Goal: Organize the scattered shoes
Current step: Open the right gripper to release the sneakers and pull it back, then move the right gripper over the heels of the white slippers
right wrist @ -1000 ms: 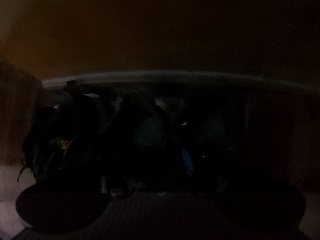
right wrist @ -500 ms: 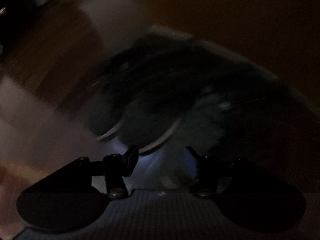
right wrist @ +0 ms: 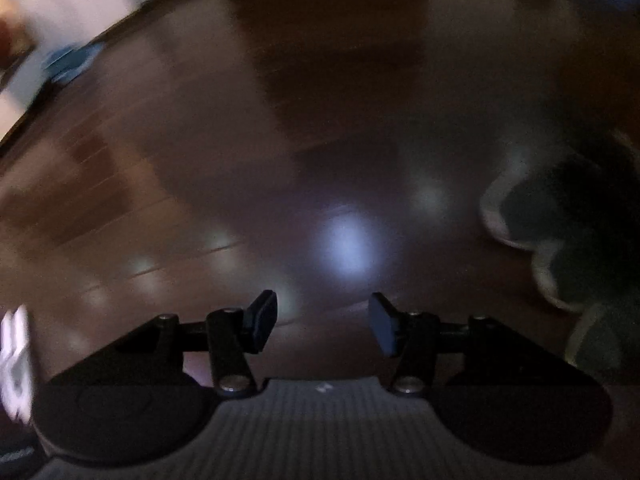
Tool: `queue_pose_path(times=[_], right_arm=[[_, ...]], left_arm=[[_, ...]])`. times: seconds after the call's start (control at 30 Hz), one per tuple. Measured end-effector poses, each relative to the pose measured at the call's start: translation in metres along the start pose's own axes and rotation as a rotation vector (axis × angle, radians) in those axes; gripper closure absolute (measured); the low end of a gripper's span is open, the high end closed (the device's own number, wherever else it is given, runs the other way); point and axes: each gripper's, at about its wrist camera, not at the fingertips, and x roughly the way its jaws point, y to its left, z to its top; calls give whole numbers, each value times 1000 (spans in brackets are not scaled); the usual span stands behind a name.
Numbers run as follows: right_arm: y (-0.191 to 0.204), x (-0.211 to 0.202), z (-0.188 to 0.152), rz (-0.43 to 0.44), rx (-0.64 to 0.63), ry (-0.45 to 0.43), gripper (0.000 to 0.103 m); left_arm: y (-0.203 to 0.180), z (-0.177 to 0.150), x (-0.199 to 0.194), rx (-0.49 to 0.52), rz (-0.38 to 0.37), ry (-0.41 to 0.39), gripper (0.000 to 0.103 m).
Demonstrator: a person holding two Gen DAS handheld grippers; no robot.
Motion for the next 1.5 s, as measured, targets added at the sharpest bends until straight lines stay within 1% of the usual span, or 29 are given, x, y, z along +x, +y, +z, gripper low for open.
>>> queue_pose_path(times=[0.03, 0.17, 0.23, 0.3, 0.33, 0.37, 0.4, 0.5, 0.6, 0.7, 0.77, 0.83, 0.9, 0.93, 1.0, 1.03, 1.07, 1.17, 1.27, 1.3, 1.37, 1.4, 1.5], right_arm=[[23, 5, 2, 33, -39, 14, 49], [99, 27, 5, 123, -134, 57, 49], [137, 38, 4, 154, -170, 81, 49], [164, 49, 3, 182, -197, 101, 49], [188, 58, 1, 203, -221, 117, 49], [209, 66, 0, 219, -243, 131, 49], [220, 70, -1, 230, -256, 139, 49], [275, 87, -6, 281, -330, 172, 49], [332, 100, -15, 339, -398, 204, 49], [387, 109, -27, 388, -442, 251, 49], [425, 117, -34, 424, -447, 306, 49], [454, 130, -40, 442, -426, 375, 49], [480, 141, -46, 447, -405, 432, 49], [495, 150, -48, 444, -378, 481, 49], [516, 163, -50, 431, -334, 548, 49], [525, 168, -50, 418, -316, 569, 49], [534, 174, -51, 404, -298, 587, 46], [554, 185, -49, 359, -259, 611, 37], [575, 199, -51, 316, -208, 637, 35], [582, 205, -53, 297, -186, 646, 35], [596, 217, -56, 256, -140, 665, 35], [602, 222, -56, 236, -119, 671, 34], [620, 234, -57, 204, -97, 687, 31]], left_arm=[[19, 12, -1, -34, 9, 0, 2], [74, 46, -3, -101, 39, 0, 2], [95, 58, -4, -133, 48, 3, 2], [117, 63, -3, -176, 67, 2, 2], [132, 65, -2, -208, 81, 2, 2], [153, 68, 1, -261, 100, 8, 2], [166, 69, 3, -299, 110, 15, 2], [211, 81, 9, -421, 116, 24, 2], [260, 102, 9, -545, 165, -3, 2], [290, 114, 9, -624, 190, -15, 2], [313, 120, 7, -689, 213, -26, 2], [331, 123, 6, -740, 235, -29, 2], [350, 124, 5, -804, 261, -27, 2], [365, 124, 5, -852, 282, -28, 2], [381, 122, 5, -900, 303, -33, 2], [388, 121, 6, -924, 310, -35, 2], [399, 121, 6, -955, 317, -38, 2], [420, 118, 9, -990, 316, -39, 2], [437, 110, 14, -1052, 314, -15, 2], [441, 104, 15, -1097, 303, -4, 2], [445, 100, 17, -1135, 284, 11, 2], [448, 98, 19, -1145, 271, 20, 2], [451, 98, 21, -1131, 257, 24, 2]])
